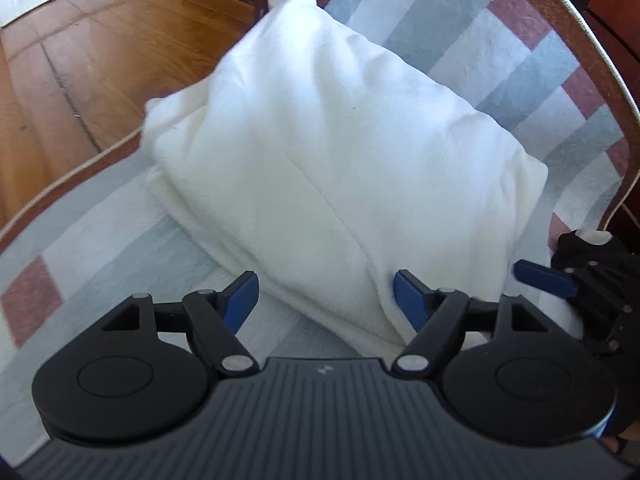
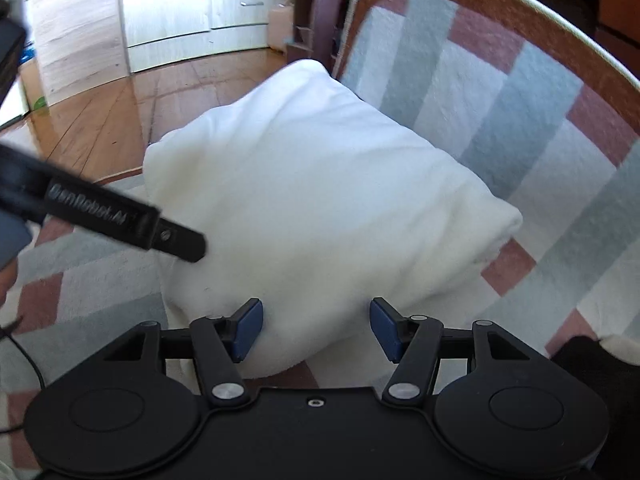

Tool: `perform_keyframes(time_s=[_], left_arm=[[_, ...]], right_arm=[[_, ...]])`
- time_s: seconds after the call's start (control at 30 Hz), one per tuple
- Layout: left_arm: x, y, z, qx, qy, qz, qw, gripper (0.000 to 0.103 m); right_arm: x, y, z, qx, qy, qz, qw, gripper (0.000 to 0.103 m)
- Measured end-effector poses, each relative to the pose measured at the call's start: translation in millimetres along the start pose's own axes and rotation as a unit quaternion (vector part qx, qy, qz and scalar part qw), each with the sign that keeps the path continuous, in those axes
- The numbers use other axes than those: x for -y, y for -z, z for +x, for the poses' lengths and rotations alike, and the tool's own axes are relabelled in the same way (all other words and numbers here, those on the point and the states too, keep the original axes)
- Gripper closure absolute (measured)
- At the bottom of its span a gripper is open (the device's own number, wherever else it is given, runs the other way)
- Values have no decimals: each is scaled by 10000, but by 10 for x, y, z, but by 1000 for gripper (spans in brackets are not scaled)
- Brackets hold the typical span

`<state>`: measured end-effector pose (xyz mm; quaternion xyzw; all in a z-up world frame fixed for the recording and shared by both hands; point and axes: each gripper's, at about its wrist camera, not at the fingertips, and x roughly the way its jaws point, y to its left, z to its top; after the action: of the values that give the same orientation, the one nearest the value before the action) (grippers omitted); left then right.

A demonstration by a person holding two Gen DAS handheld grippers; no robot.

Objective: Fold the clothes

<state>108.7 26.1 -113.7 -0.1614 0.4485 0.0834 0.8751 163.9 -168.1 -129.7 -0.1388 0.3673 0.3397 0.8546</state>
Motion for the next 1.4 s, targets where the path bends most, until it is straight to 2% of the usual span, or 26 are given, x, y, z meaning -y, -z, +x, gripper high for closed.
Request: perform_keyframes(time_s=[0.07, 0.13, 0.2, 0.27, 0.43, 0.57, 0.73, 0.87, 1.07, 1.17, 1.4], left_arm=[[61, -14, -164, 23, -271, 113, 9996, 24], [124, -20, -363, 120, -474, 267, 9984, 23], [174, -23, -576, 213, -600, 331, 9974, 17], [236, -14, -795, 283, -750, 417, 9959, 8], [414, 56, -1350, 555, -989, 593, 9918, 0], [544, 125, -1649, 520, -1108, 646, 9904, 0], [649, 254, -1859, 550, -1059, 658, 9907, 0], [697, 336, -1948, 504, -973, 512, 9927, 0], [841, 405, -2053, 540, -918, 552, 9928, 0], [905, 404, -2079, 557, -845, 489, 9937, 0], [1039, 406, -2085, 556, -925, 558, 9926, 0]], right_arm=[[-39, -73, -138, -111, 180, 163, 9996, 38], [-51, -139, -366, -21, 191, 355, 9992, 36], [-47, -191, -608, 196, 71, 564, 9982, 21], [-67, -239, -830, 367, 171, 672, 9969, 20], [-119, -324, -1218, 337, 564, 784, 9948, 20], [-157, -309, -1467, 230, 669, 827, 9941, 19], [-188, -256, -1720, 178, 629, 913, 9937, 17], [-238, -216, -1900, 202, 641, 698, 9953, 16], [-214, -211, -2182, 231, 604, 642, 9958, 15], [-203, -226, -2251, 188, 706, 632, 9953, 15], [-237, -297, -2343, 329, 1128, 639, 9910, 15]])
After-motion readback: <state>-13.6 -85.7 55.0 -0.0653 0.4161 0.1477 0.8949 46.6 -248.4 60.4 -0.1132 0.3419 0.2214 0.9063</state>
